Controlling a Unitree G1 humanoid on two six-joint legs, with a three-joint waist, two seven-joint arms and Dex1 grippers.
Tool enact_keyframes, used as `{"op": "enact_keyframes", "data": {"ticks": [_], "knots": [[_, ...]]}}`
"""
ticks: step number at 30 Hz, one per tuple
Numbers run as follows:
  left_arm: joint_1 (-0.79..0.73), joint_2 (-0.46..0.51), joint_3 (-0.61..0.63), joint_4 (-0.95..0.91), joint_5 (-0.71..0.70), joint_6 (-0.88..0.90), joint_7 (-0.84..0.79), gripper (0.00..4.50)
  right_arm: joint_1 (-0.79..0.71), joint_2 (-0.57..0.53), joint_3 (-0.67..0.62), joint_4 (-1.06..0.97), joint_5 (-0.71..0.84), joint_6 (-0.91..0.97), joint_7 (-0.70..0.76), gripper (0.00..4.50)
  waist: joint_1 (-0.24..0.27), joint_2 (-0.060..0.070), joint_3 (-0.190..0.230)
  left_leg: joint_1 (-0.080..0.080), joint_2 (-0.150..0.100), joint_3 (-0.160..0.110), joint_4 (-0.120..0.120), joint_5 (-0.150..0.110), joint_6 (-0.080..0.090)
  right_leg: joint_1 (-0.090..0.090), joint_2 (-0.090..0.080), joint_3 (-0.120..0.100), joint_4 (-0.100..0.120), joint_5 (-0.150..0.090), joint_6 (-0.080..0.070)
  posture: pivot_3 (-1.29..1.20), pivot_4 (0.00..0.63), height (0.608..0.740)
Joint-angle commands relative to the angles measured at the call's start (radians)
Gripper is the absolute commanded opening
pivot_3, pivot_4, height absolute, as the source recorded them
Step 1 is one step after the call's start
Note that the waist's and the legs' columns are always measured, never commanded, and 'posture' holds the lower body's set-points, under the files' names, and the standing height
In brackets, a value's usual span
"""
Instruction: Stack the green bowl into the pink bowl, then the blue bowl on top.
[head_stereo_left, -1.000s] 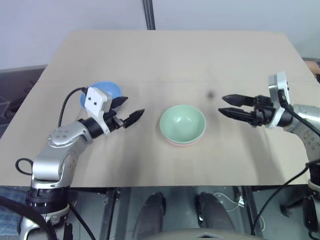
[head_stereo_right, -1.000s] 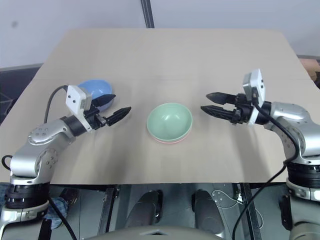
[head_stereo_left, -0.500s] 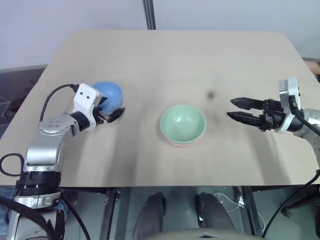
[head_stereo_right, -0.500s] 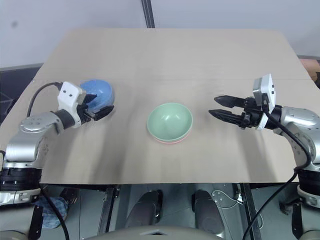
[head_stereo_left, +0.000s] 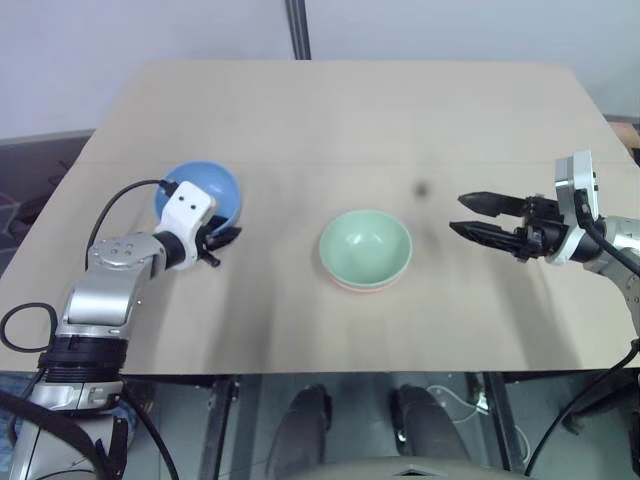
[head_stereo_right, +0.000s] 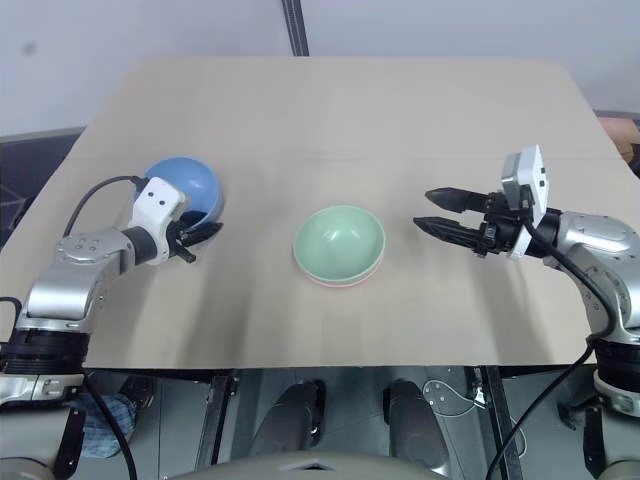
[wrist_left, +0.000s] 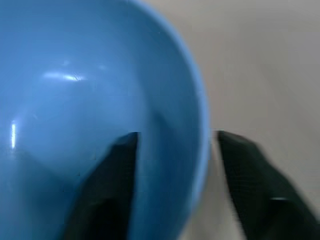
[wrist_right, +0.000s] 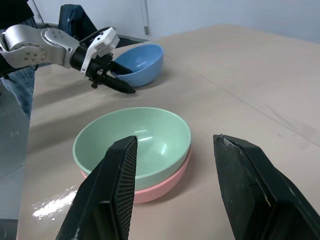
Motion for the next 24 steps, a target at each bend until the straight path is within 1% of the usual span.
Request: {"op": "enact_keyframes", "data": {"ticks": [1,2,3,10,14,18,24], "knots": [[-0.009,0.005,0.02,-0.013,0.009,-0.012,0.001,0.57,-0.017,-0.012,-0.005,-0.029,0.014,-0.015,-0.002,2.54,0.0,0.0,0.0,0.0,0.0,0.0,0.0,0.0,0.0,0.0,0.0,0.0,0.0,0.0,0.0,0.0,0.15,0.74],[-0.008,0.002,0.021,-0.014,0.01,-0.013,0.002,0.08,-0.02,-0.013,-0.004,-0.026,0.014,-0.015,-0.002,2.54,0.0,0.0,0.0,0.0,0.0,0.0,0.0,0.0,0.0,0.0,0.0,0.0,0.0,0.0,0.0,0.0,0.15,0.74],[-0.007,0.0,0.023,-0.015,0.011,-0.014,0.002,0.03,-0.022,-0.015,-0.003,-0.024,0.013,-0.015,-0.001,2.54,0.0,0.001,-0.001,0.0,0.0,0.0,0.0,0.0,0.0,0.0,0.0,0.0,0.0,0.0,0.0,0.0,0.15,0.74],[-0.017,-0.01,0.031,-0.009,0.021,-0.034,0.003,0.03,-0.031,-0.021,-0.001,-0.009,0.01,-0.017,0.004,2.54,0.0,0.001,-0.001,0.001,0.0,0.0,0.0,0.0,0.0,0.0,0.0,0.0,0.001,0.0,0.0,0.0,0.15,0.74],[-0.044,-0.012,0.028,-0.002,0.024,-0.087,-0.019,0.03,-0.035,-0.022,0.002,-0.004,0.008,-0.018,0.004,2.54,0.001,0.001,-0.001,0.0,0.0,0.0,0.001,0.0,0.0,0.0,0.0,0.0,0.001,0.0,0.0,0.0,0.15,0.74],[-0.088,-0.034,0.03,-0.059,-0.042,-0.134,-0.108,0.03,-0.036,-0.026,0.004,0.0,0.005,-0.018,0.002,2.54,0.004,0.0,0.0,0.0,0.0,0.0,0.001,0.0,0.0,0.0,0.0,0.0,0.001,0.0,0.0,0.0,0.15,0.74],[-0.17,-0.073,-0.028,-0.162,-0.117,-0.148,-0.242,0.03,-0.039,-0.026,0.01,0.004,0.004,-0.018,-0.001,2.54,0.002,0.0,0.0,-0.001,0.0,0.0,0.001,0.0,0.0,0.0,0.0,0.0,0.0,0.0,0.0,0.0,0.15,0.74]]}}
